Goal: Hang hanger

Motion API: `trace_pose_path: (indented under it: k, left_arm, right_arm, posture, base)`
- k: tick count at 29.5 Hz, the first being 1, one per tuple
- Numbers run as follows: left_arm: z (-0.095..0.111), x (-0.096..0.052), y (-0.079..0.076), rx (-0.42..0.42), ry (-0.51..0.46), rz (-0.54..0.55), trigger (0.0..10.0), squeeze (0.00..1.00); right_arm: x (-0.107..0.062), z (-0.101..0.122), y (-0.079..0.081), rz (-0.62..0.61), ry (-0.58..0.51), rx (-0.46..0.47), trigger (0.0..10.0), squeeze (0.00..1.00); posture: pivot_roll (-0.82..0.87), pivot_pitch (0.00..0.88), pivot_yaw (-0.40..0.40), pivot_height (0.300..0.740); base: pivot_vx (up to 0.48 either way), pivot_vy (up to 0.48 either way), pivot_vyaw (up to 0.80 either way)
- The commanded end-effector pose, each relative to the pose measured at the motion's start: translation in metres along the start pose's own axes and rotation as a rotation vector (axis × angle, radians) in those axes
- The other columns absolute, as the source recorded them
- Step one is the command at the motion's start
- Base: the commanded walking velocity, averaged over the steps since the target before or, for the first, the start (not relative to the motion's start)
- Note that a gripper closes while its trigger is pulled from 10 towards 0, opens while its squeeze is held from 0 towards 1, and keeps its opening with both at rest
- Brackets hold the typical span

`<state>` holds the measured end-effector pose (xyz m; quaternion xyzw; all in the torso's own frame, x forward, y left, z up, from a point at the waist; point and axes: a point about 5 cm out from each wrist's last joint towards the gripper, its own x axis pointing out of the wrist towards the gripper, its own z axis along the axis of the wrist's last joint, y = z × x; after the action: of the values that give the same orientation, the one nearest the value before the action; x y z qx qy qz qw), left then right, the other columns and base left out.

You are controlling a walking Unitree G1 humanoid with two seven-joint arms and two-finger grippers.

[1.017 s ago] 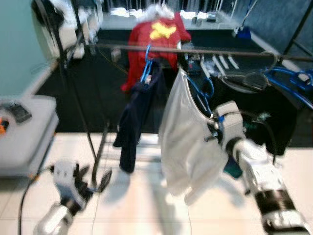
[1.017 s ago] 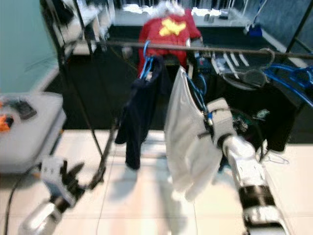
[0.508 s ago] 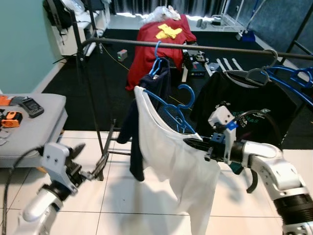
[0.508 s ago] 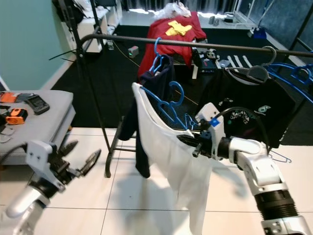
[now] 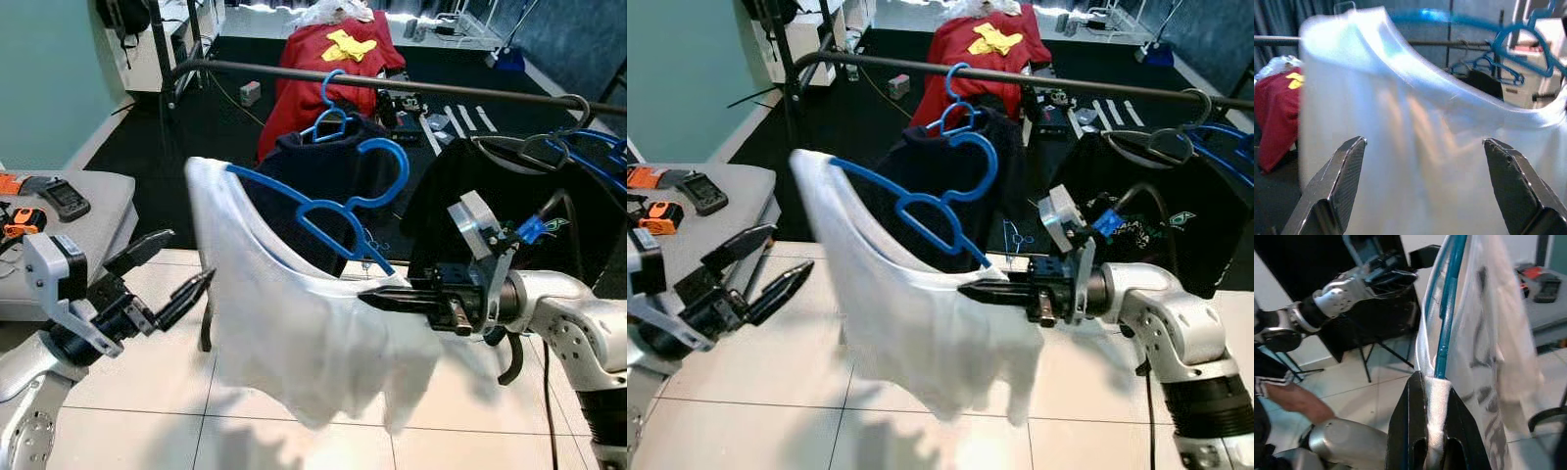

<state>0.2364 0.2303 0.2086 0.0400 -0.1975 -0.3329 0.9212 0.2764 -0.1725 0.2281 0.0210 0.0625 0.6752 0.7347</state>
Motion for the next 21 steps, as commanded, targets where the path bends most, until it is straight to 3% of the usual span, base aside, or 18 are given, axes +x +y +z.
trace_pose_path:
  k: [1,9,12,18,21]
  left_arm:
    - [-0.006,-0.006,0.004,0.030,0.049,-0.009,10.0,0.00]
    - [-0.011,-0.008,0.012,0.038,0.089,-0.023,10.0,0.00]
    - [-0.002,-0.011,0.043,0.128,0.086,0.119,10.0,0.00]
    - [0.003,-0.023,0.067,0.201,0.099,0.278,10.0,0.00]
    - [-0.002,-0.029,0.076,0.192,0.101,0.341,10.0,0.00]
  right_arm:
    - [0.002,0.009,0.006,0.064,-0.002,-0.022,10.0,0.00]
    - [0.000,0.013,0.011,0.122,-0.002,-0.009,10.0,0.00]
    - [-0.002,0.017,0.011,0.140,0.017,-0.016,10.0,0.00]
    - [0.000,0.019,0.015,0.167,0.014,-0.009,10.0,0.00]
    - [0.003,0.021,0.020,0.203,0.005,-0.002,10.0,0.00]
  posture:
    - [-0.12,0.063,-0.030,0.740]
    - [-0.12,0.055,-0.035,0.740]
    - [-0.12,0.053,-0.028,0.740]
    - [-0.14,0.057,-0.022,0.740]
    - [-0.13,0.066,-0.015,0.740]
  base:
    - [0.000,0.000,0.00]
    - [0.000,0.000,0.00]
    - [0.000,0.000,0.00]
    - [0.000,0.000,0.00]
    - [0.000,0.000,0.00]
